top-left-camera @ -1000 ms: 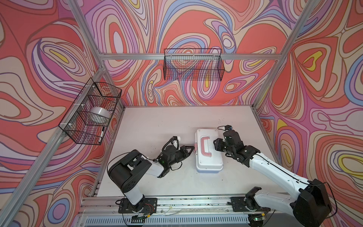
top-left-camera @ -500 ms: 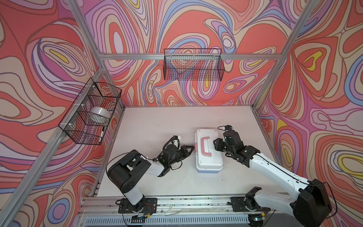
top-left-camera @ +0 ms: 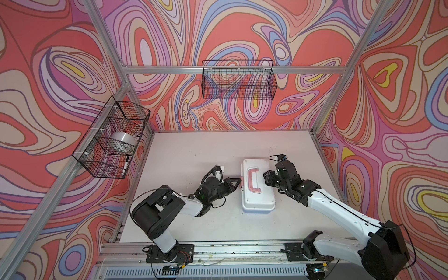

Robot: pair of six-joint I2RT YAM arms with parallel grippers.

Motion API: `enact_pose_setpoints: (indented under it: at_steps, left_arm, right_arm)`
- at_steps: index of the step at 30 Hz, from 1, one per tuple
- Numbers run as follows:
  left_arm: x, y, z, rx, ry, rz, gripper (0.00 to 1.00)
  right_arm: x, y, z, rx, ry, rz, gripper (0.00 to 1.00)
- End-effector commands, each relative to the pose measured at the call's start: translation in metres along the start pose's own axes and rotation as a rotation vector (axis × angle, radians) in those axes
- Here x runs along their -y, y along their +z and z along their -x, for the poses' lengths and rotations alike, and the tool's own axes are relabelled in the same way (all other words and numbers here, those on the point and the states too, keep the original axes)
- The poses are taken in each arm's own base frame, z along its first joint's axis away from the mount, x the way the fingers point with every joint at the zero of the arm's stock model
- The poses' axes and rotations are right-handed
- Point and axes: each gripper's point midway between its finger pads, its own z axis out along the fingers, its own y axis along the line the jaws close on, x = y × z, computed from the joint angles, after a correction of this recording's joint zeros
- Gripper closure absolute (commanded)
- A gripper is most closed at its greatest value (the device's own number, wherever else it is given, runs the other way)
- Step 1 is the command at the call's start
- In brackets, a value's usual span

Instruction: Pack the tool kit

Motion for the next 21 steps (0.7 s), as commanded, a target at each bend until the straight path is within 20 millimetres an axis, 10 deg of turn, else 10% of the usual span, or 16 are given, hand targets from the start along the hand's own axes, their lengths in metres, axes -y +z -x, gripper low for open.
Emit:
enact_pose_setpoints:
  at_steps: [1, 21]
  left_arm:
    - [0.008, 0.004, -0.007, -0.029, 0.022, -0.027, 0.84]
    - [0.011, -0.006, -0.006, -0.059, 0.237, 0.162, 0.86]
  right_arm:
    - [0.005, 0.009, -0.046, -0.168, -0.004, 0.012, 0.61]
    - [0.007, 0.008, -0.046, -0.159, 0.001, 0.01, 0.62]
